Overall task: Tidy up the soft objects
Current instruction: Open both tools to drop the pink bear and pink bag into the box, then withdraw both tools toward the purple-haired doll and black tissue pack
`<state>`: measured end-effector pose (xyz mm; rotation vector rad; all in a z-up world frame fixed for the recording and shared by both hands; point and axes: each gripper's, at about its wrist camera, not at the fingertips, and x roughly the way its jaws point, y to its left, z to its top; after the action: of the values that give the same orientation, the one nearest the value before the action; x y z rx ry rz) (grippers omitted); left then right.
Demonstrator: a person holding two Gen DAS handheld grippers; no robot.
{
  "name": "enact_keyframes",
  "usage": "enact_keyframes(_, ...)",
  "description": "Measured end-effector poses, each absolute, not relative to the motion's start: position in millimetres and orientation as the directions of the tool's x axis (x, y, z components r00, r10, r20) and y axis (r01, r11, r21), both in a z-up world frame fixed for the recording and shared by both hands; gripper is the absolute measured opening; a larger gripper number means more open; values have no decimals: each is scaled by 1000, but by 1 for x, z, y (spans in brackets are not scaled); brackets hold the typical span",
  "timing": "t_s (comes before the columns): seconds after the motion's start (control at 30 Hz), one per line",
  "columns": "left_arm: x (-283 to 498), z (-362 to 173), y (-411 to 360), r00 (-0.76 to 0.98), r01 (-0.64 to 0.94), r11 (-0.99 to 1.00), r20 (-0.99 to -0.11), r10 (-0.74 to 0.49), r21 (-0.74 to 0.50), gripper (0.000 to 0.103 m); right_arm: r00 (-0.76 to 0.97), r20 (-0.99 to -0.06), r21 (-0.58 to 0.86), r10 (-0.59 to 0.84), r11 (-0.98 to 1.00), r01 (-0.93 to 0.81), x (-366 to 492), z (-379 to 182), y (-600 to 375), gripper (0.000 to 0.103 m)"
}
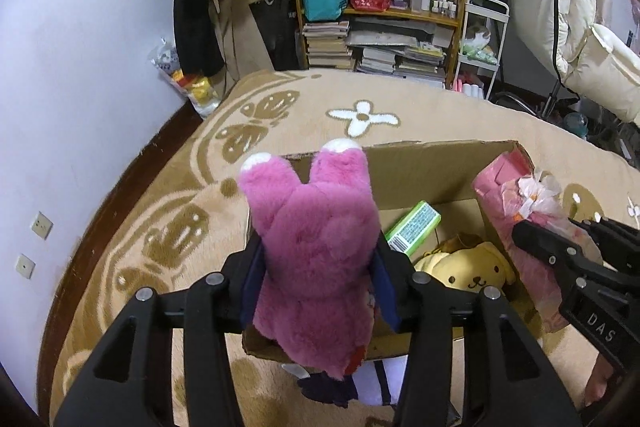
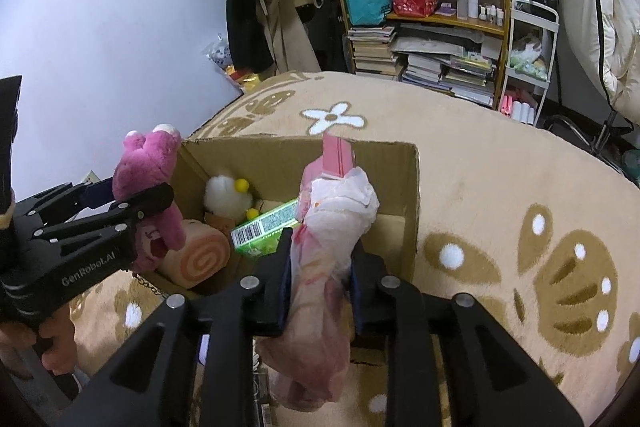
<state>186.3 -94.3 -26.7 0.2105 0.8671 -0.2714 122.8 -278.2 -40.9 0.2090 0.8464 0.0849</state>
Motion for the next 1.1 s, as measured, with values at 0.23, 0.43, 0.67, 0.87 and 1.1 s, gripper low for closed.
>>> enact_keyframes(0.23,186,-20,-83,624,277,958,-772,-120,75,60,653,-742,211,149,977,17,116,-40,-277,53)
enact_keyframes(0.43,181,-11,-77,633,272,960,-764,-127,66,83,651,-746,206,141,978,24,109,-36,-274,66)
enact_keyframes(0.67,166,3,-68,672,245,964,-735,-88,108,94,646,-751,204,136,979,31,98,-30,-272,88)
enact_keyframes(0.87,147,11,-57,677,236,966,-731,-82,110,95,661,-741,193,120,981,37,80,-20,-269,91)
enact_keyframes(1.1,127,14,-50,686,237,960,-725,-59,146,97,668,-733,200,127,979,33,61,-15,-262,91)
